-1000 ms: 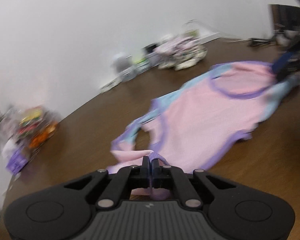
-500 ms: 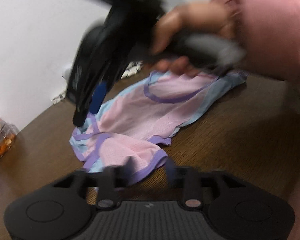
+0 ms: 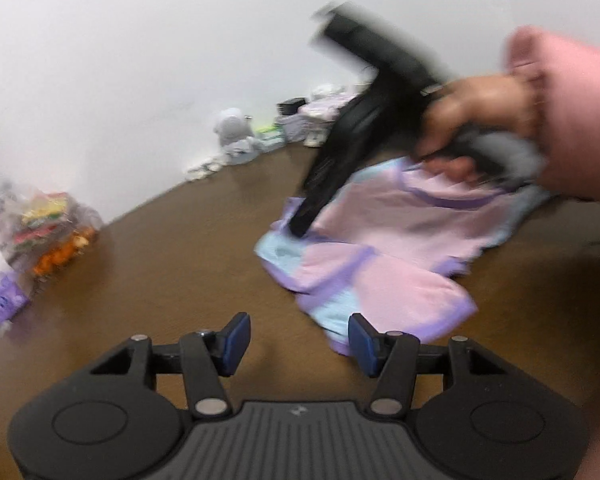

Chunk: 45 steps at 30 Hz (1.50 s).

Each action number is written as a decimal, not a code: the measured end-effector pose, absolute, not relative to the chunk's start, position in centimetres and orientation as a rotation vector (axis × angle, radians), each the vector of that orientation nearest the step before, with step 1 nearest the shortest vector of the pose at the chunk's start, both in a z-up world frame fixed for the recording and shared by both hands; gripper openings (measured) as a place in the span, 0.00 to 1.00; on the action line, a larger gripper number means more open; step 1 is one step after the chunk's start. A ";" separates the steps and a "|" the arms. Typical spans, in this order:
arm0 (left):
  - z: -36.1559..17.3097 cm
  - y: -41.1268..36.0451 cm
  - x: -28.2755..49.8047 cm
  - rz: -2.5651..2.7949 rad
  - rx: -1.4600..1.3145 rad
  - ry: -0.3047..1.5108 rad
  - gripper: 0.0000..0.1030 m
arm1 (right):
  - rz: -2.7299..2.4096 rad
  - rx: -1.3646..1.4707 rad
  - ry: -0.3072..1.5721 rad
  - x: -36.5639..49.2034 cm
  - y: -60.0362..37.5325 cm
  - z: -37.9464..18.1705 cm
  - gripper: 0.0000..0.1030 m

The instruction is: Fold clothes

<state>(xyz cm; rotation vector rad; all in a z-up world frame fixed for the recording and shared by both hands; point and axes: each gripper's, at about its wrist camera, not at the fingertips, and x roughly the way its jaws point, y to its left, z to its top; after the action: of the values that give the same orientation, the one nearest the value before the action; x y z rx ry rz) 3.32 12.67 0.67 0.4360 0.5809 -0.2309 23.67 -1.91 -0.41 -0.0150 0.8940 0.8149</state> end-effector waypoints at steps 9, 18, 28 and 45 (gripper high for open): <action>-2.3 7.1 10.9 -0.243 0.895 0.362 0.51 | 0.809 0.193 0.756 22.5 -11.4 4.1 0.01; -2.8 2.2 13.4 -0.335 1.196 0.142 0.01 | 0.809 0.205 0.731 21.9 -14.2 4.2 0.01; 8.2 -0.7 14.8 -0.361 0.963 0.186 0.01 | 0.696 0.354 0.613 20.0 -20.5 4.9 0.12; 21.2 -11.3 14.1 -0.269 0.613 0.210 0.01 | 0.440 0.083 0.304 9.5 -15.3 7.3 0.63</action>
<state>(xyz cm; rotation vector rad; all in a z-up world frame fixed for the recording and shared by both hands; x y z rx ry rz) 14.14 -11.34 21.23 0.6134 0.2101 -0.2691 9.50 -15.35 7.27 0.0826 0.3038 0.4395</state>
